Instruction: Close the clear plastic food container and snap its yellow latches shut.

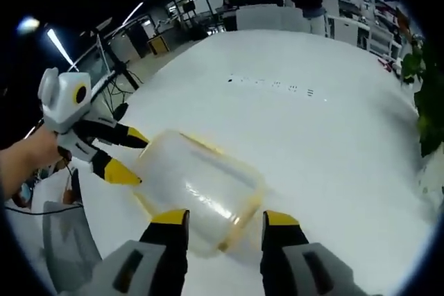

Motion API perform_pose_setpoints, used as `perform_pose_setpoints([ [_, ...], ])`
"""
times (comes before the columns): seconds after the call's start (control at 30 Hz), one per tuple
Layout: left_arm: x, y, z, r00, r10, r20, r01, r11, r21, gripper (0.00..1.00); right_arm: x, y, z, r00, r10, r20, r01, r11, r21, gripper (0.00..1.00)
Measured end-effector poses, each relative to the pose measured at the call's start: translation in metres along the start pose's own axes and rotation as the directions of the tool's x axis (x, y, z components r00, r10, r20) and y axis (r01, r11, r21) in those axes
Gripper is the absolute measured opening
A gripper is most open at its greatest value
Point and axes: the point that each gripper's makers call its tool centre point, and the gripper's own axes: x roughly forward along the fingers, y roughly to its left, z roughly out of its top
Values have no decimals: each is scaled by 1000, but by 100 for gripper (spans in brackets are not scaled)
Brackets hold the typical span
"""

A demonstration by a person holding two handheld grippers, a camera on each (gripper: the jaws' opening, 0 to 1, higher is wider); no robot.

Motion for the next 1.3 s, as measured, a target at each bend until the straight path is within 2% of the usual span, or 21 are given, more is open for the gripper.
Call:
perform_pose_setpoints([
  [0.07,-2,2,-3,1000,9,-26,-8,998,57,44,0,1,-1,1000,5,-13,-5,1000,-24,41],
  [0.2,-4,1,-4,999,-3,-38,6,996,93,42,-3,-1,-1,999,-16,-38,11,991,-133,42],
  [0.4,-6,7,-11,997,11,-70,-4,995,99,43,-6,0,4,999,-10,-51,4,992,-126,40],
  [0.57,-11,5,-4,999,7,-50,0,990,139,42,-8,2,8,998,-20,-65,7,980,-201,40],
  [0.77,-15,8,-4,998,15,-64,-4,985,171,43,-9,6,11,998,-2,-71,-17,965,-262,41],
  [0.8,-16,7,-5,998,15,-66,-3,985,173,43,-9,7,10,997,-1,-76,-20,961,-276,40],
  [0.87,-18,6,-3,998,16,-68,-1,978,206,44,-9,5,12,997,-15,-75,-12,939,-343,40],
  [1.0,-21,4,1,998,12,-64,4,968,251,44,-11,9,14,998,-1,-67,-24,924,-382,41],
  [1.13,-20,4,0,997,20,-76,4,953,304,43,-13,8,16,997,-11,-81,-28,885,-465,42],
  [1.3,-20,-2,2,997,19,-78,12,927,376,42,-15,12,22,997,6,-72,-43,852,-521,43],
])
